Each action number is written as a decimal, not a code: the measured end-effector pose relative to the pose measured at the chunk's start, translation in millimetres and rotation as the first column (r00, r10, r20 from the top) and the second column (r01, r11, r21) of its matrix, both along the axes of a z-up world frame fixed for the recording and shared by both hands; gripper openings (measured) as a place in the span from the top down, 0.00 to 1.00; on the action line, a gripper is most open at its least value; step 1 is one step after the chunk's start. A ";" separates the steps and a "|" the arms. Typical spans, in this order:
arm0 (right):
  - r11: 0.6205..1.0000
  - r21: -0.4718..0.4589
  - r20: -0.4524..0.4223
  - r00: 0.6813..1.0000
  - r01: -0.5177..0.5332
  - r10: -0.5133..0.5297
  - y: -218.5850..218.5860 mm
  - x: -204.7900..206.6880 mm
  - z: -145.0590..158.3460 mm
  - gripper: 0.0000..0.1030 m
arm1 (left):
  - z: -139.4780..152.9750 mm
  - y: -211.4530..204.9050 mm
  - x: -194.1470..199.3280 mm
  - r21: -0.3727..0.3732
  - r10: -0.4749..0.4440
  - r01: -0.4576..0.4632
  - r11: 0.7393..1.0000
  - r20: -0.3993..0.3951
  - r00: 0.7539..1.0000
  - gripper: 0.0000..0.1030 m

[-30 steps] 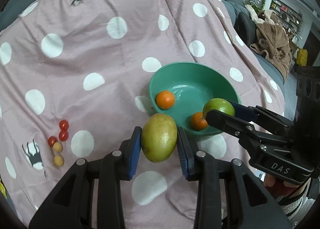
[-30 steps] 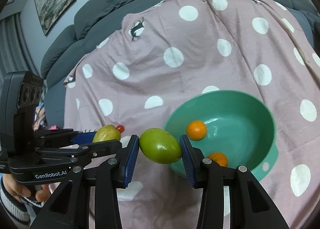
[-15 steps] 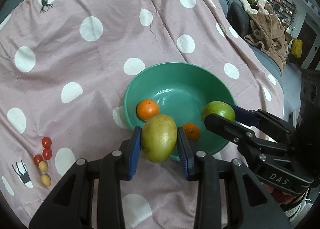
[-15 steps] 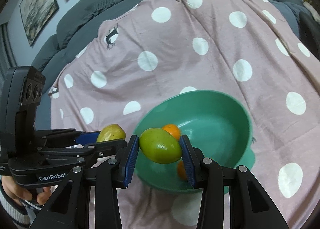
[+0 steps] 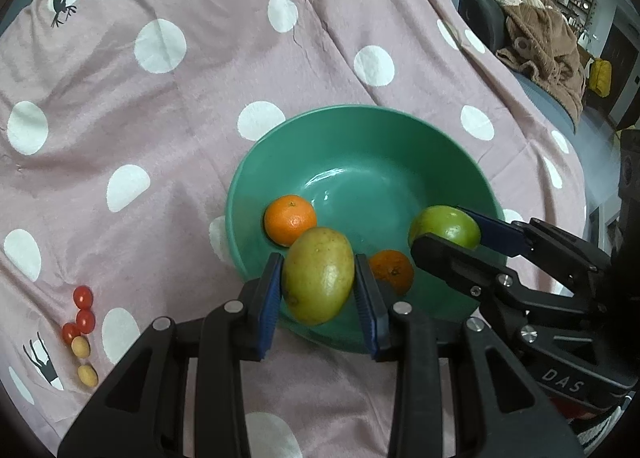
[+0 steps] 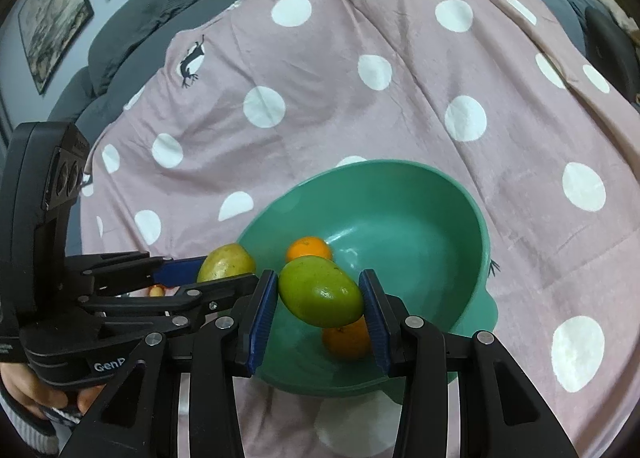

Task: Organize fruits
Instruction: 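Carry the mango and green fruit to the green bowl and release both, then move both open tools back toward the remaining tomatoes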

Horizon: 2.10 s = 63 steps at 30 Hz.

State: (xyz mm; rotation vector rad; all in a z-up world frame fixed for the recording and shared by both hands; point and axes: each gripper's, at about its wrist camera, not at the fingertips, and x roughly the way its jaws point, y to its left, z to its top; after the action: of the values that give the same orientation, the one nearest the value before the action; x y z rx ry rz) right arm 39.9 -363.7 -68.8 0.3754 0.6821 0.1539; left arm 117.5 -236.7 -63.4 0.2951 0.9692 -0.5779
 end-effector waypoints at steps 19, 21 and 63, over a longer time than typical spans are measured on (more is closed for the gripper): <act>0.999 -0.032 -0.012 0.999 0.042 -0.042 -3.9 -2.7 0.5 0.54 | 1.4 1.9 5.0 0.018 0.029 -0.029 0.999 0.006 1.000 0.41; 0.998 -0.035 -0.011 0.999 0.049 -0.050 -4.6 -4.6 1.5 0.52 | 4.0 4.6 3.6 0.012 0.034 -0.034 0.999 0.010 0.999 0.36; 0.942 -0.068 -0.133 0.939 -0.328 0.317 144.9 -54.8 4.3 0.51 | -17.9 251.2 -127.2 -0.206 0.478 -0.491 0.846 -0.116 0.871 0.16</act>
State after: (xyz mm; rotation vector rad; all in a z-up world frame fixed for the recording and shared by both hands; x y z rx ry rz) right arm -14.9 -218.8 -64.5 0.1853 0.8646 0.4145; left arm -9.7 14.5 -81.3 -0.1796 0.9788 -0.2264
